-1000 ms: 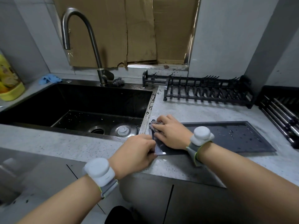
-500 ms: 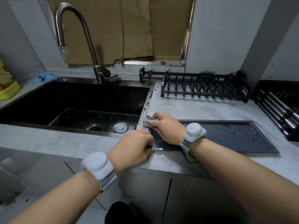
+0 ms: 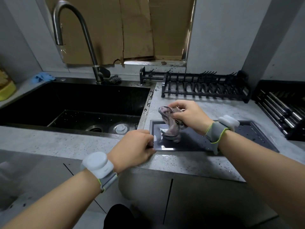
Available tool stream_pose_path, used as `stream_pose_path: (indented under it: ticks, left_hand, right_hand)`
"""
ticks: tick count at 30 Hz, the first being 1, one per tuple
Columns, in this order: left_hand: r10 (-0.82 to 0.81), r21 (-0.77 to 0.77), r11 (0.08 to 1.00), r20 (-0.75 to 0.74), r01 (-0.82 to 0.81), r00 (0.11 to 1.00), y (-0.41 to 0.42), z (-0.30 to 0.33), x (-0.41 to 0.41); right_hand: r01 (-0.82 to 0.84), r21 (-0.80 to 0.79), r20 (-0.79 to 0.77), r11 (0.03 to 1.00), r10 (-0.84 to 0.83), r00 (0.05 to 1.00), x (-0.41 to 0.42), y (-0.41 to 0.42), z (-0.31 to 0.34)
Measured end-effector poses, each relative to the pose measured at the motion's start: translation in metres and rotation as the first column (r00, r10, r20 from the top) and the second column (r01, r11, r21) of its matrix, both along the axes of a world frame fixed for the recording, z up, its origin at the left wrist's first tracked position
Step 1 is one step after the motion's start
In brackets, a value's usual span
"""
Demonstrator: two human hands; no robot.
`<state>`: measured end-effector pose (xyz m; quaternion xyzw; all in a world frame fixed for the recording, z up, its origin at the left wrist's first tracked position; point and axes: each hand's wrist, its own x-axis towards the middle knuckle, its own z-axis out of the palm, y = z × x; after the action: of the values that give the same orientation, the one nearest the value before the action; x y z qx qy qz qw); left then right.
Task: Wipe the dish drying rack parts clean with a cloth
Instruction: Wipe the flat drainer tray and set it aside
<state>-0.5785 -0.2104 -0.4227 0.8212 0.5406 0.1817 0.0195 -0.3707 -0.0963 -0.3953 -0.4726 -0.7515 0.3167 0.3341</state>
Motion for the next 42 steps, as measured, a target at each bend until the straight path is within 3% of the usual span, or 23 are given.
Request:
stream_pose_path:
  ticks: [1,4,6,8,12,18,20,22,25,31,37,42]
  left_hand:
    - [0.001,0.000,1.000,0.002,-0.001,1.000,0.000,0.000,0.000]
    - [0.008,0.002,1.000,0.009,-0.008,1.000,0.000,0.000,0.000]
    - [0.004,0.010,1.000,0.012,-0.004,1.000,0.001,-0.001,0.000]
    - [0.004,0.009,1.000,0.011,-0.004,1.000,0.001,-0.001,0.000]
    - [0.011,0.012,1.000,0.010,-0.011,1.000,0.001,-0.002,0.000]
    - [0.017,-0.003,1.000,0.033,-0.017,0.999,0.001,0.000,0.000]
    - [0.019,-0.009,1.000,0.041,-0.019,0.999,0.001,-0.001,0.000]
    - [0.026,-0.003,1.000,0.033,-0.026,0.999,0.000,-0.002,0.000]
    - [0.028,0.017,0.999,0.027,-0.029,0.999,0.000,-0.003,-0.001]
    - [0.003,0.012,1.000,0.050,-0.004,0.999,0.001,-0.004,0.000]
    - [-0.021,0.073,0.997,-0.020,0.022,1.000,0.003,-0.005,0.001]
    - [-0.028,0.063,0.998,-0.039,0.030,0.999,0.004,-0.004,0.003]
  right_hand:
    - [-0.018,-0.019,0.010,1.000,0.018,1.000,0.003,-0.004,-0.003]
    - [-0.060,0.151,0.441,0.987,-0.013,0.897,0.013,-0.008,-0.011]
    - [-0.119,0.207,0.455,0.971,0.012,0.890,0.015,-0.015,-0.009]
    - [-0.236,0.174,0.443,0.956,0.138,0.886,0.009,-0.025,-0.014]
    - [-0.348,0.158,0.603,0.924,0.189,0.775,-0.003,-0.025,-0.049]
    - [-0.286,0.269,0.599,0.920,0.072,0.797,0.003,-0.014,-0.034]
    - [-0.201,0.291,0.495,0.936,0.033,0.868,-0.005,-0.015,-0.027]
    - [-0.205,0.268,0.356,0.942,0.101,0.929,-0.023,-0.027,-0.029]
    - [-0.402,0.246,0.465,0.882,0.257,0.847,-0.042,-0.044,-0.047]
    - [-0.406,0.234,0.774,0.884,0.083,0.627,-0.019,-0.013,-0.036]
    - [-0.406,0.253,0.626,0.878,0.172,0.761,-0.044,-0.025,-0.042]
    - [-0.337,0.221,0.716,0.915,0.082,0.693,-0.019,-0.017,-0.037]
